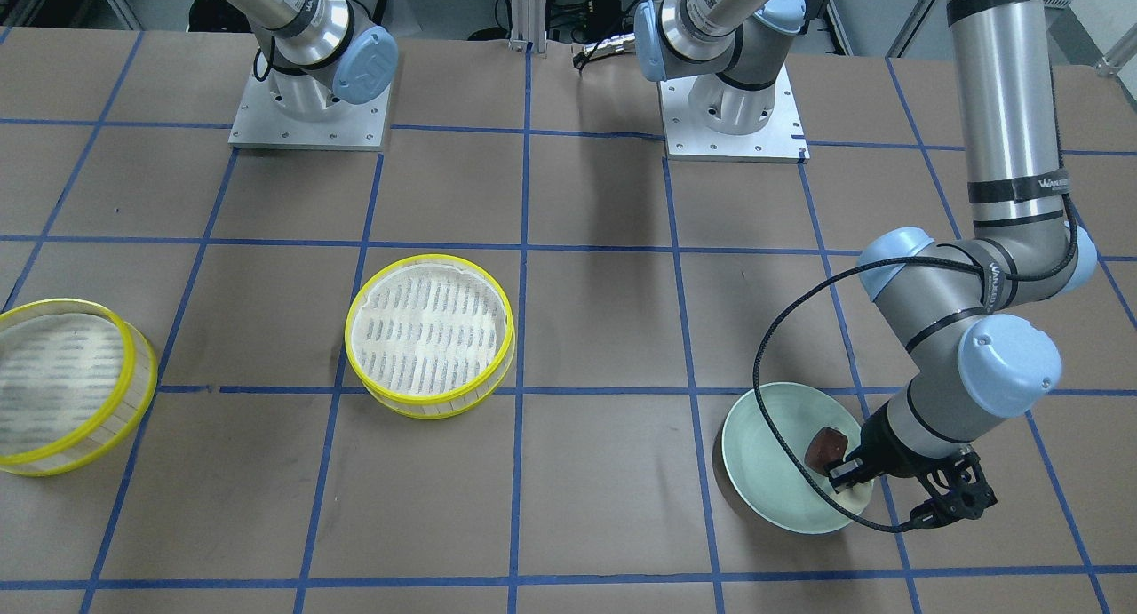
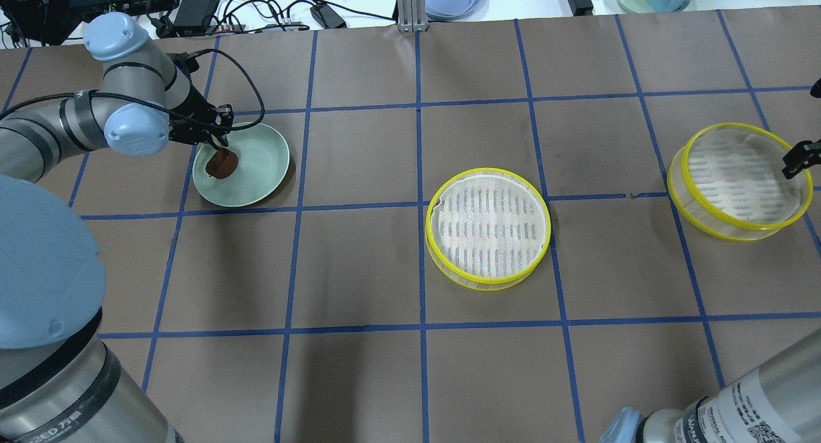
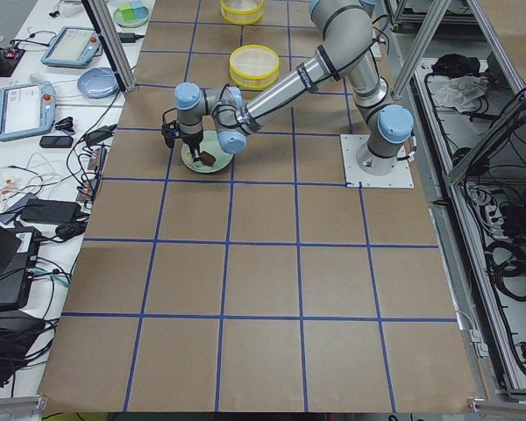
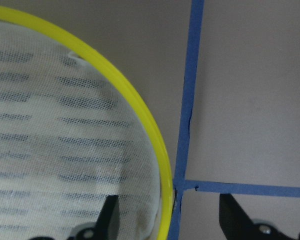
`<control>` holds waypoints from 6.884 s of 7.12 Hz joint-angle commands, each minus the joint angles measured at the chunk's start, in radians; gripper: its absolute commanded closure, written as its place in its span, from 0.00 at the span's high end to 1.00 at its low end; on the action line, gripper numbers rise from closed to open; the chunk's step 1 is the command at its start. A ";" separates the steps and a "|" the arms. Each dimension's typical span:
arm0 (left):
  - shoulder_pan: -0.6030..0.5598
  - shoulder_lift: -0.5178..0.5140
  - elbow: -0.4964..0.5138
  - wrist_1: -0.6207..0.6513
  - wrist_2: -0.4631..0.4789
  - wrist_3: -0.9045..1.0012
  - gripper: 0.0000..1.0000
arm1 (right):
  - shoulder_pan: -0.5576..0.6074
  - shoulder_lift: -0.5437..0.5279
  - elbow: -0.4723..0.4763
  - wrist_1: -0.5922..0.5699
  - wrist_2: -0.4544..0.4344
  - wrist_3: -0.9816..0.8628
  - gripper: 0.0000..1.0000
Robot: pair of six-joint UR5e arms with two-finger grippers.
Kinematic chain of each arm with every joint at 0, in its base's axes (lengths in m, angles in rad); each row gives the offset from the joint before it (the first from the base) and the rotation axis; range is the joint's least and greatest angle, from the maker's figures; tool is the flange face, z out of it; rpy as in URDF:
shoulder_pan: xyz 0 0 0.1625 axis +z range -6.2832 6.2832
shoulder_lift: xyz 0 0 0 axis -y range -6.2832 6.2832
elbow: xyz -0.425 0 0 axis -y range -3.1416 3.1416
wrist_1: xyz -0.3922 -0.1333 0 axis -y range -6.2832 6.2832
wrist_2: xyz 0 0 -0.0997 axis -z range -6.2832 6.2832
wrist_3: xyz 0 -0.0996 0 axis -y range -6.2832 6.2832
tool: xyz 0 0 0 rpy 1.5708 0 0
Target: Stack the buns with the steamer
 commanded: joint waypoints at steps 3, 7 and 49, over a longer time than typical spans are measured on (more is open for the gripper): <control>-0.132 0.144 -0.009 -0.101 0.041 -0.097 0.02 | 0.000 0.010 0.003 -0.003 0.002 0.008 0.08; -0.520 0.169 -0.026 -0.136 0.027 -0.542 0.02 | 0.000 -0.024 0.001 0.005 -0.001 0.011 0.00; 0.019 0.082 -0.133 0.002 -0.077 0.186 0.09 | 0.767 -0.342 0.291 0.157 0.005 0.970 0.00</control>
